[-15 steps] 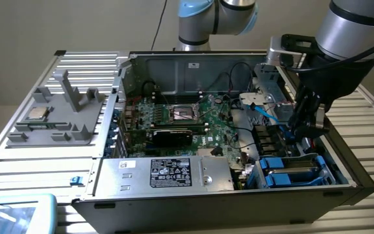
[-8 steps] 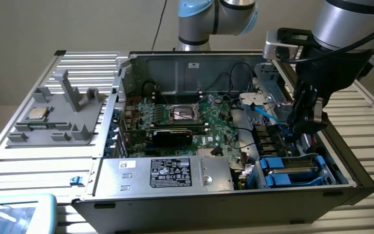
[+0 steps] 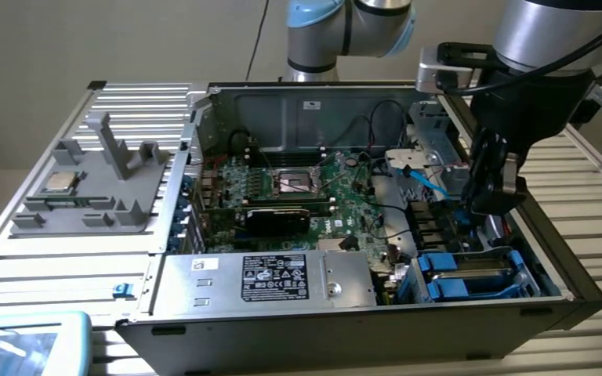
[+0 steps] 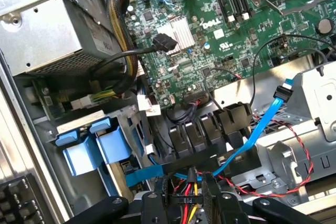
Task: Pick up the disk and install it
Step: 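Insert the disk into the insertion slot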
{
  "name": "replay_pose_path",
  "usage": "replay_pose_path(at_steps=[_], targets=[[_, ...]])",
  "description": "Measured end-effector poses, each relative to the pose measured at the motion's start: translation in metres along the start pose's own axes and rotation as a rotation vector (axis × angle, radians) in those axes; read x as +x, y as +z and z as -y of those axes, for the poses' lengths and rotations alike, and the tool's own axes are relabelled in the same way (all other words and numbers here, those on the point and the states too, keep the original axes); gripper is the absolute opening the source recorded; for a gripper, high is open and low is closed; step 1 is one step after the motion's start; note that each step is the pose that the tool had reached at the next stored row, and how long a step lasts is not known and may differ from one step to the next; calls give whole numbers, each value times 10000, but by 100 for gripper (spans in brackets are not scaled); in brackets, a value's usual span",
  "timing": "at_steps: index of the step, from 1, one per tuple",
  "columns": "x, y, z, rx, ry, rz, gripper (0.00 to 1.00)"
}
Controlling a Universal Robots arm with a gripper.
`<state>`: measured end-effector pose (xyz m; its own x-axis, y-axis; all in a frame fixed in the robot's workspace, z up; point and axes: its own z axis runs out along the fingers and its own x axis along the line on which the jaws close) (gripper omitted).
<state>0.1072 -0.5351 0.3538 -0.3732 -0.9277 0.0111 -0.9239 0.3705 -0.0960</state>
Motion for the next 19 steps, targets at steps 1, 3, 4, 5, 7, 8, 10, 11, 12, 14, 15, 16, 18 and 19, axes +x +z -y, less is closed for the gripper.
replay_pose_path(at_steps=[1, 3, 4, 5, 7, 8, 10, 11, 12, 14, 15, 16, 18, 19], targets=[[3, -1, -8, 59, 0, -45, 36], [13, -3, -33, 109, 8, -104, 36], [19, -3, -47, 117, 16, -122, 36], [25, -2, -62, 128, 28, -140, 36], [29, 4, -72, 159, 62, -169, 36], [28, 6, -71, 182, 89, -177, 36], [28, 9, -72, 209, 149, -209, 36], [30, 9, -72, 218, 184, -226, 36], [32, 11, -71, 225, 218, -238, 36], [40, 16, -69, 231, 277, -253, 36], [43, 21, -69, 232, 305, -259, 36], [46, 25, -68, 232, 331, -266, 36], [48, 33, -67, 234, 374, -276, 36], [48, 33, -67, 234, 381, -279, 36]])
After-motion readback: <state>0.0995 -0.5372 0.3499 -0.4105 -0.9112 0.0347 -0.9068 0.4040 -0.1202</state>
